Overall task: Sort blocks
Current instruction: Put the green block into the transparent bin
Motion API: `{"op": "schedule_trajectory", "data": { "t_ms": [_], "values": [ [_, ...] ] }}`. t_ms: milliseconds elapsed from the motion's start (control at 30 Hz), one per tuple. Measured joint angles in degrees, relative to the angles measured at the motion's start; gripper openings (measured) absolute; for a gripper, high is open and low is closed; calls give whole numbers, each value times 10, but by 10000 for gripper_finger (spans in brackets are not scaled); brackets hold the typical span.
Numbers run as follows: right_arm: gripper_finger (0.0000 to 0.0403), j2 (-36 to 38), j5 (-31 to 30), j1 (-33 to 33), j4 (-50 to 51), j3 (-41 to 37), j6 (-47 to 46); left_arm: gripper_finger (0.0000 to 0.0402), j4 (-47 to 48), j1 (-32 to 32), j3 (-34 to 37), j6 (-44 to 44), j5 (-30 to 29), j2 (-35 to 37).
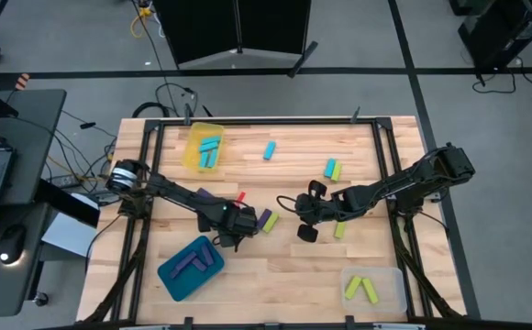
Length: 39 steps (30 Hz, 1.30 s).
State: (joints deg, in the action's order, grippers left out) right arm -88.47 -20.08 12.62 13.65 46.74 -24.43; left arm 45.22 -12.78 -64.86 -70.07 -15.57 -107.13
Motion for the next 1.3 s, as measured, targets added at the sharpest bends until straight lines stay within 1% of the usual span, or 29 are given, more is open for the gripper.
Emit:
{"op": "schedule_trajectory", "data": {
  "t_ms": [67,133,267,367,467,600,667,767,833,900,967,1100,1200,1300],
  "values": [
    [73,0,0,0,0,0,0,175,-2,0,3,3,-4,0],
    [73,0,0,0,0,0,0,156,0,0,3,17,-11,0],
    [73,0,0,0,0,0,4,97,16,0,-11,51,-16,-3],
    [71,0,-8,0,0,0,7,97,25,1,-24,87,-37,-6],
    [72,4,-11,0,2,0,20,97,27,2,-41,145,-55,2],
    [73,28,-22,2,2,0,22,97,9,12,-46,228,-57,36],
    [74,43,-44,9,3,0,26,97,-20,19,-38,272,-58,66],
    [74,54,-88,25,-8,0,37,97,-90,24,-6,328,-68,118],
    [74,54,-120,38,-31,0,52,97,-164,24,29,354,-69,156],
    [74,47,-140,48,-69,0,75,97,-254,23,68,384,-58,195],
    [74,36,-147,58,-117,0,97,97,-333,23,109,417,-34,226],
    [82,15,-160,79,-224,0,161,97,-472,23,180,482,19,266],
    [103,7,-191,94,-307,0,209,97,-585,23,217,526,61,278],
    [137,4,-196,105,-392,0,252,97,-673,23,242,557,102,277]
  ]
}}
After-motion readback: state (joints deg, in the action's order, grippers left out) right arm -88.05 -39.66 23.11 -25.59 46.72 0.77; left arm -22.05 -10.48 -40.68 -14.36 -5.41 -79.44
